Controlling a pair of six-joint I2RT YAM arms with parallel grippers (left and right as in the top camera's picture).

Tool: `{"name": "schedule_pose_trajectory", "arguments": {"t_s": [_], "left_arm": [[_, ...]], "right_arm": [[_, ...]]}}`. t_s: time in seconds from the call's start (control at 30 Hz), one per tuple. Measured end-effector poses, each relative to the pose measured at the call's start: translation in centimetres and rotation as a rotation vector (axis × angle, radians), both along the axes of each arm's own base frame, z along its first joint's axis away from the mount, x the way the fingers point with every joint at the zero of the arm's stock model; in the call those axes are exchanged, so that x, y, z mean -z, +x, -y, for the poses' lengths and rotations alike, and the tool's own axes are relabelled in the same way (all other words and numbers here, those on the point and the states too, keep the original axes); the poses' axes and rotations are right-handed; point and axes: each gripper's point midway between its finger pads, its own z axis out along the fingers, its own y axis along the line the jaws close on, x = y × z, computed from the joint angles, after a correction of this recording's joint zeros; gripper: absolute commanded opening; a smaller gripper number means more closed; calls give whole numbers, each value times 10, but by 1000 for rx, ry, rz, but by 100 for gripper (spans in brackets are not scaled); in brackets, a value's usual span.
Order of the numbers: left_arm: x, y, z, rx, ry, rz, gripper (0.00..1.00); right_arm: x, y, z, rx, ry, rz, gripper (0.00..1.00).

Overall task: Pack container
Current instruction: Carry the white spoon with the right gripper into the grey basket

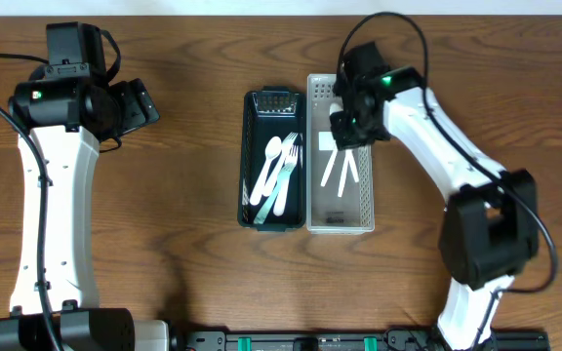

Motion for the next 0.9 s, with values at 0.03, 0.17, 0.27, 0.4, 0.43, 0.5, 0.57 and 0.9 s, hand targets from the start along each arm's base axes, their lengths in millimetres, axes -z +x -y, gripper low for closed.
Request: {"name": "schedule_pose_trajectory", "arguments": {"t_s": [0.03, 0.17, 0.27, 0.4, 0.43, 0.5, 0.57, 0.9], "left_arm": [[0, 0, 0, 0, 0, 0, 94], [0, 0, 0, 0, 0, 0, 94], [0, 0, 0, 0, 0, 0, 94], [0, 0, 0, 0, 0, 0, 94], [0, 0, 0, 0, 0, 0, 94], [0, 0, 0, 0, 0, 0, 94], [0, 0, 0, 0, 0, 0, 94], [0, 0, 0, 0, 0, 0, 94]], "right_arm": [[6, -1, 0, -4, -5, -12, 4], [24, -5, -3, -22, -23, -52, 30], [25, -5, -4, -40, -24, -51, 40], [23, -5, -4, -49, -26, -52, 36], [19, -6, -4, -50, -30, -58, 34], [1, 1, -3, -34, -36, -44, 33], [-23, 17, -3, 5, -37, 9, 32], [-194, 43, 143, 723, 4, 313, 54]]}}
